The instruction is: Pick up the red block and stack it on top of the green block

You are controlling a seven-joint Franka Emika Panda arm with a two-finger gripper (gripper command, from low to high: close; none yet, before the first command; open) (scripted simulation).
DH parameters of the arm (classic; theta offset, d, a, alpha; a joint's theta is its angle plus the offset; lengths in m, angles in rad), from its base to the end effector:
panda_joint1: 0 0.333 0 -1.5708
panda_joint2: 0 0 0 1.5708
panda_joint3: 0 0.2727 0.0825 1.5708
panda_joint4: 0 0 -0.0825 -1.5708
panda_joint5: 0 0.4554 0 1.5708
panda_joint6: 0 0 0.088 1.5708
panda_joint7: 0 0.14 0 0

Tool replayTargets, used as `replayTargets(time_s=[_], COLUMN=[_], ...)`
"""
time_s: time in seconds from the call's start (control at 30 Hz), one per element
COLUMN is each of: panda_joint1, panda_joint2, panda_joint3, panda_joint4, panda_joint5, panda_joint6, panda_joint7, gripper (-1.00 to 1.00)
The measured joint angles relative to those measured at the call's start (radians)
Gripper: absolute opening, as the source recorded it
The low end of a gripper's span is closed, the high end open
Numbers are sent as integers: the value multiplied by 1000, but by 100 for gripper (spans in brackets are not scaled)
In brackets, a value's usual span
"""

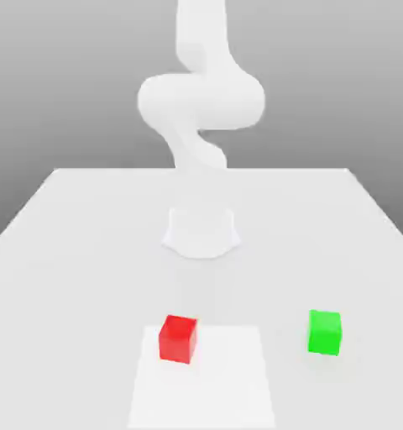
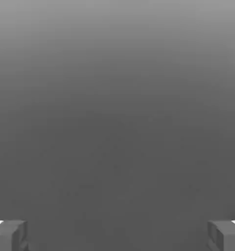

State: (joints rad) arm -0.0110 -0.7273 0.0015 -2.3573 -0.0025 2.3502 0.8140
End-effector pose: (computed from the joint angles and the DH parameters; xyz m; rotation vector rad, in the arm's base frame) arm 0.4983 -0.0047 0.5998 -2.4835 1.0829 -0.9406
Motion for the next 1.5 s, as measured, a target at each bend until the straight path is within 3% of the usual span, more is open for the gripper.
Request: replayTargets(time_s=[0.57,0.8,0.83,1.07,1.3,1.5], panda_joint1=[-69,-80,-82,-84,-87,105], panda_joint2=[633,895,928,935,711,656], panda_joint3=[-18,-10,-8,-7,-5,75], panda_joint4=[-460,-463,-459,-458,-489,-463], panda_joint5=[-3,12,12,9,2,25], panda_joint6=[423,638,666,673,480,401], panda_joint7=[105,102,102,105,105,-110], gripper=[0,0,-100,-100,-100,-100])
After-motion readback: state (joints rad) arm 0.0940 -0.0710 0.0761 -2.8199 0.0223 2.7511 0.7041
